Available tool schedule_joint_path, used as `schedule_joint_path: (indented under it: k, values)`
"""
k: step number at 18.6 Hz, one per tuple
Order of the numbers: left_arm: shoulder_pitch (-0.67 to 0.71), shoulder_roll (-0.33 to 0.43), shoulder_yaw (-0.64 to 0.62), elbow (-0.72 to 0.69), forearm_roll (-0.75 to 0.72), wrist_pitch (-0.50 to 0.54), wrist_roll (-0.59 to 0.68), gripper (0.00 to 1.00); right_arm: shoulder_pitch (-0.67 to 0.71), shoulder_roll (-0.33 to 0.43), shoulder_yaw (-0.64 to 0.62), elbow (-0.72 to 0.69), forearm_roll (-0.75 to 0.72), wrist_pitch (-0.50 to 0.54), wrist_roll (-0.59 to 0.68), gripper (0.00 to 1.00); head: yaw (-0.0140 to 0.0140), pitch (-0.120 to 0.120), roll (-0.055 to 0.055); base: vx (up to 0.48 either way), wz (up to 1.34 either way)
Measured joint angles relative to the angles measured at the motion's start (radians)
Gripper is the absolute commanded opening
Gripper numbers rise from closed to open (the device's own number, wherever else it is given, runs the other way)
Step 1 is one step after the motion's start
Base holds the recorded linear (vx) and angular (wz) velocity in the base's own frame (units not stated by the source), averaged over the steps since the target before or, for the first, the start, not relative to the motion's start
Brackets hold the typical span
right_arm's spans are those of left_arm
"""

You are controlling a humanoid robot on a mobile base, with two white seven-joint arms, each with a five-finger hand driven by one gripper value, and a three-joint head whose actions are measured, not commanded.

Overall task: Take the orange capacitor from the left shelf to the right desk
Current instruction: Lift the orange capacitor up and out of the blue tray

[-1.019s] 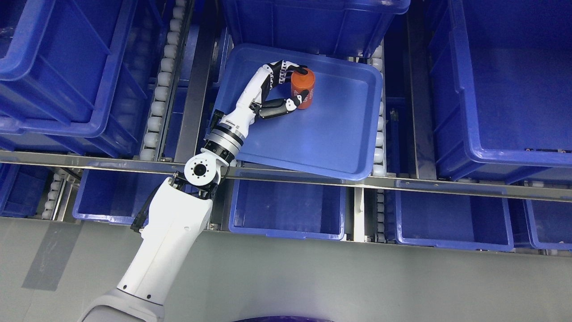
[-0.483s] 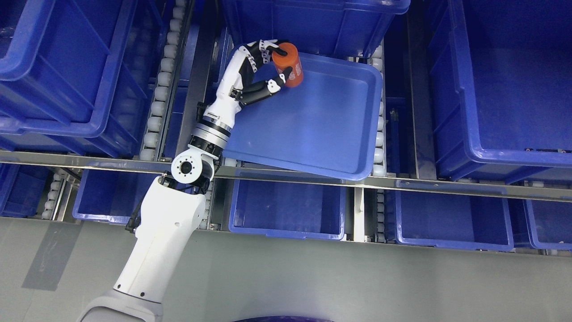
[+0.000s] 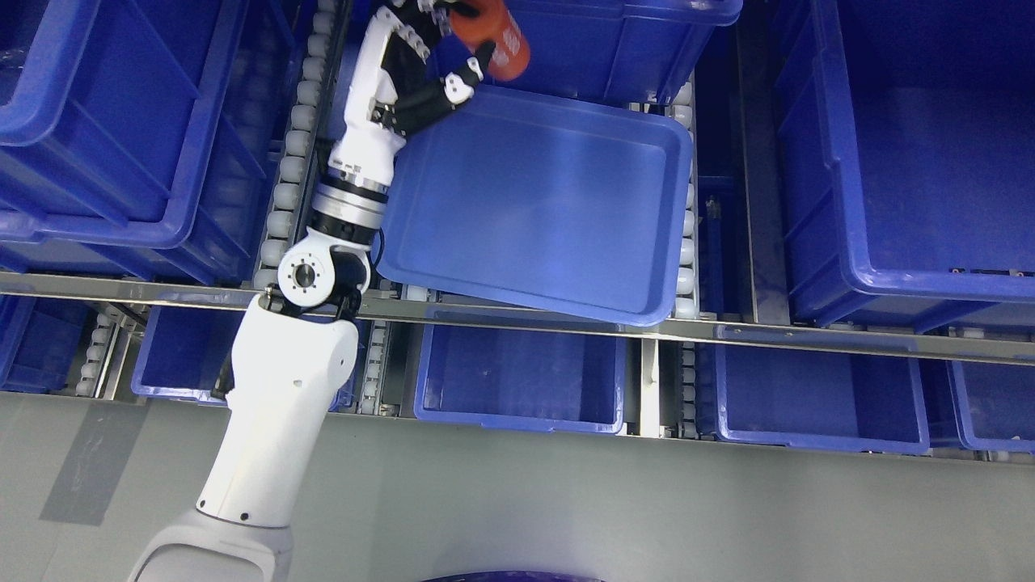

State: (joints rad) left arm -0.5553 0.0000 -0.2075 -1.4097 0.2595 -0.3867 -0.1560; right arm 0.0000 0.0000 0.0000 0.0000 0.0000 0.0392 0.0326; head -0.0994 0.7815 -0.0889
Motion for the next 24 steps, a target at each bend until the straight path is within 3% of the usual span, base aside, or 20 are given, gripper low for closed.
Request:
schedule_joint_path:
  k: [10,24]
  values:
    - [-0.085,0.0,0.018,-0.081,0.013,0.041,-0.043,0.03,0.0,0.0,0.0,0.0,0.0,0.0,-0.001,1.0,0.0,0.0,0.0,0.0,0.0]
    - [-0.029,0.0,0.029,-0.192,0.015,0.013,-0.063,0.03,0.005,0.0,0.0,0.0,0.0,-0.004,-0.003,1.0,0.0,0.0,0.0,-0.024,0.0]
